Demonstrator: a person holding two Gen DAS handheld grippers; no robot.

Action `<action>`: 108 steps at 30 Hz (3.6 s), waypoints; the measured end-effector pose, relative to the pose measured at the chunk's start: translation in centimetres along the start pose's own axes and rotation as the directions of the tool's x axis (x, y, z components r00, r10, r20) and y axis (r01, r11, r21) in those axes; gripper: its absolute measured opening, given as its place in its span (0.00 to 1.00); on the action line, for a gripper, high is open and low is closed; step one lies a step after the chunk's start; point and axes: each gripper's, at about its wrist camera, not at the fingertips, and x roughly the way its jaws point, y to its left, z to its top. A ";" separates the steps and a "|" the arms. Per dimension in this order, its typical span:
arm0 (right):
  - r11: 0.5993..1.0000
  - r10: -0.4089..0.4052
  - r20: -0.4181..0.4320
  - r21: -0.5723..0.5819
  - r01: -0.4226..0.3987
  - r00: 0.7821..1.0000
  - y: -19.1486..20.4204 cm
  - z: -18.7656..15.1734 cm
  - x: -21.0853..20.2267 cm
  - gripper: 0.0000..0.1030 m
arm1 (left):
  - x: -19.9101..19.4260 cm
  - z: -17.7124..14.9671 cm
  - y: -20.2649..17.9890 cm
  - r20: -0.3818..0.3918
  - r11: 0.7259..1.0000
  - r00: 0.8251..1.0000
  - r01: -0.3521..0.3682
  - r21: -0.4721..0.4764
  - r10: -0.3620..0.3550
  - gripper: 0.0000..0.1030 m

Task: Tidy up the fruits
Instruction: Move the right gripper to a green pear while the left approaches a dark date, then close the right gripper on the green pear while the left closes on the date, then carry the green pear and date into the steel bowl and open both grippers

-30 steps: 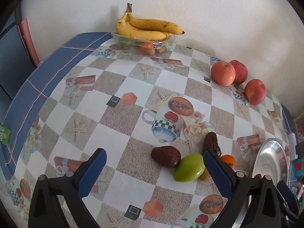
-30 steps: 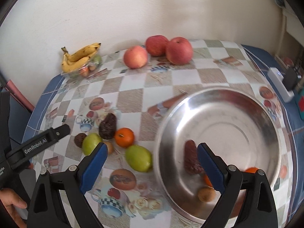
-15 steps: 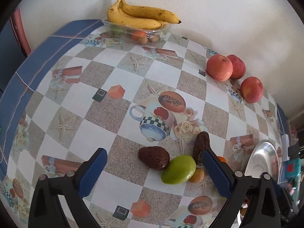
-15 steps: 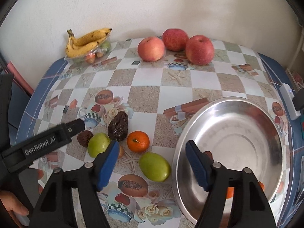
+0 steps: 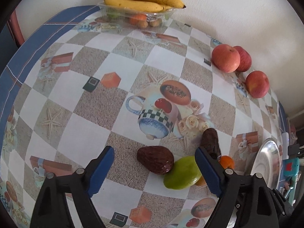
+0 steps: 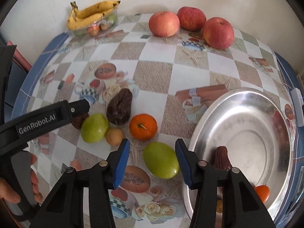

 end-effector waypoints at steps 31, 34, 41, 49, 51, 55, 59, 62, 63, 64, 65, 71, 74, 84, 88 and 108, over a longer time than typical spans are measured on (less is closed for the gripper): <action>0.964 -0.182 -0.019 -0.203 0.175 0.983 1.8 -1.1 0.6 0.42 | 0.7 -0.3 1.1 -0.027 1.000 1.000 -0.006 -0.022 0.006 0.85; 0.984 -0.108 -0.031 -0.144 0.102 0.994 1.1 -0.4 0.3 0.42 | 0.7 -0.3 1.1 -0.027 1.000 1.000 -0.003 -0.025 0.002 0.83; 0.995 0.074 -0.034 -0.067 -0.076 0.997 1.2 -0.4 -0.1 0.42 | 0.8 -0.3 1.2 -0.029 0.999 0.999 0.022 -0.032 -0.023 0.75; 0.993 0.092 -0.016 -0.077 -0.093 0.996 1.8 -0.6 -0.4 0.42 | 0.9 -0.3 1.2 -0.043 0.997 0.997 0.062 -0.049 -0.064 0.51; 0.993 0.091 -0.014 -0.077 -0.092 0.996 1.9 -0.6 -0.5 0.42 | 0.9 -0.3 1.0 -0.049 0.997 0.997 0.064 -0.045 -0.066 0.47; 0.993 0.094 -0.010 -0.072 -0.094 0.996 1.7 -0.7 -0.8 0.42 | 0.8 -0.4 0.9 -0.048 0.997 0.997 0.058 -0.044 -0.060 0.47; 0.994 0.096 -0.004 -0.053 -0.096 0.995 1.2 -0.6 -1.0 0.42 | 0.6 -0.3 1.3 -0.043 0.997 0.998 0.050 -0.064 -0.053 0.47; 0.995 0.095 0.004 -0.032 -0.095 0.995 0.7 -0.6 -1.2 0.42 | 0.3 -0.2 1.3 -0.033 0.996 0.998 0.052 -0.068 -0.055 0.47; 0.995 0.095 0.010 -0.028 -0.095 0.995 0.6 -0.5 -1.3 0.42 | 0.2 -0.2 1.3 -0.029 0.996 0.998 0.054 -0.068 -0.056 0.47; 0.995 0.096 0.015 -0.023 -0.096 0.995 0.5 -0.5 -1.4 0.42 | 0.0 -0.1 1.3 -0.025 0.996 0.998 0.057 -0.068 -0.059 0.47; 0.995 0.099 0.020 -0.016 -0.099 0.995 0.3 -0.5 -1.5 0.42 | -0.3 -0.1 1.3 -0.020 0.996 0.998 0.060 -0.067 -0.061 0.47; 0.995 0.096 0.042 0.009 -0.097 0.994 -0.4 -0.4 -2.3 0.42 | -1.8 0.1 1.1 0.017 0.995 0.997 0.075 -0.062 -0.074 0.46; 0.995 0.100 0.049 0.019 -0.101 0.994 -0.7 -0.4 -2.5 0.42 | -2.4 0.2 0.5 0.031 0.995 0.996 0.085 -0.052 -0.083 0.47; 0.992 0.030 0.106 0.122 -0.043 0.994 -4.5 -0.6 -4.6 0.42 | -3.9 -0.1 -2.1 0.064 0.995 0.993 0.101 0.022 -0.102 0.47; 0.974 -0.025 0.104 0.225 0.001 0.994 -7.9 -1.0 -5.2 0.42 | -4.3 -0.6 -3.7 0.065 0.992 0.991 0.109 0.064 -0.113 0.47; 0.888 -0.117 0.044 0.453 0.085 0.992 -15.2 -2.0 -4.4 0.42 | -2.2 -6.7 -17.0 -0.093 0.904 0.970 0.243 0.350 -0.225 0.46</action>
